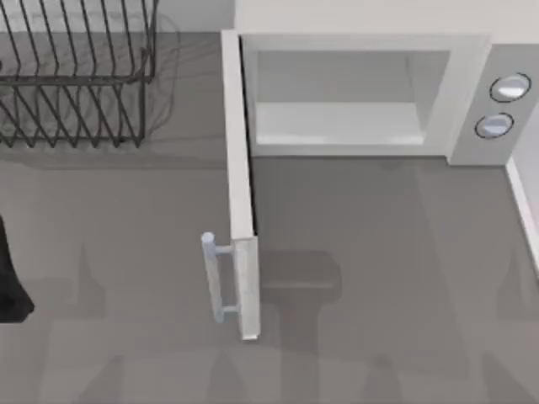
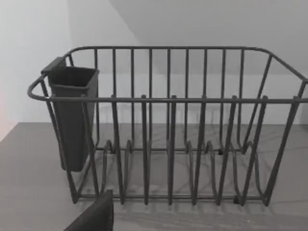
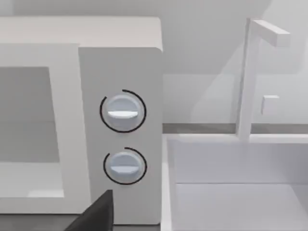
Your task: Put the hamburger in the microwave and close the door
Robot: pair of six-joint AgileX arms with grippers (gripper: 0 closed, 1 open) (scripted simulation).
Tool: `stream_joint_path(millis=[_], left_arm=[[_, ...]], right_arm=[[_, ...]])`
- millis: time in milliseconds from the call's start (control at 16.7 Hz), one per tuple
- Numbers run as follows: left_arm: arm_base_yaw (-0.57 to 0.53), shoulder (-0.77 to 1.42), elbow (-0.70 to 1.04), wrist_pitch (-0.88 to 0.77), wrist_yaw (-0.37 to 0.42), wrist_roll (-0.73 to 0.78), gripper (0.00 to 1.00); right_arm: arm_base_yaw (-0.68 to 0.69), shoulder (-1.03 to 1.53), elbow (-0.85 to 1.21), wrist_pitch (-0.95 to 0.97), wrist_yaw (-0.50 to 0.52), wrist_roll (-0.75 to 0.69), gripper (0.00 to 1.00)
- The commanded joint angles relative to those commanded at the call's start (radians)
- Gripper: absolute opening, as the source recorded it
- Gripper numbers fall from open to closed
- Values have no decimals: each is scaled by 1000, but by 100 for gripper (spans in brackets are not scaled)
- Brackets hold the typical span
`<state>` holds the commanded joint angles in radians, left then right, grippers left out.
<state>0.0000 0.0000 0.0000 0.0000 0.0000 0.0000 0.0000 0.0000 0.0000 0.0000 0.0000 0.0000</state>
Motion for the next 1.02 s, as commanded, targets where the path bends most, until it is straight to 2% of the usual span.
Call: stream_joint_path(millis=[180, 420, 1020], left_arm=[[0, 0, 0, 0, 0, 0, 100], [0, 0, 0, 0, 0, 0, 100], [0, 0, 0, 0, 0, 0, 100]], right_arm=[[-3, 13, 10, -12, 0, -11, 100], [-40, 162, 115, -141, 2, -125, 100], [-187, 995, 544, -726, 6, -626, 100]])
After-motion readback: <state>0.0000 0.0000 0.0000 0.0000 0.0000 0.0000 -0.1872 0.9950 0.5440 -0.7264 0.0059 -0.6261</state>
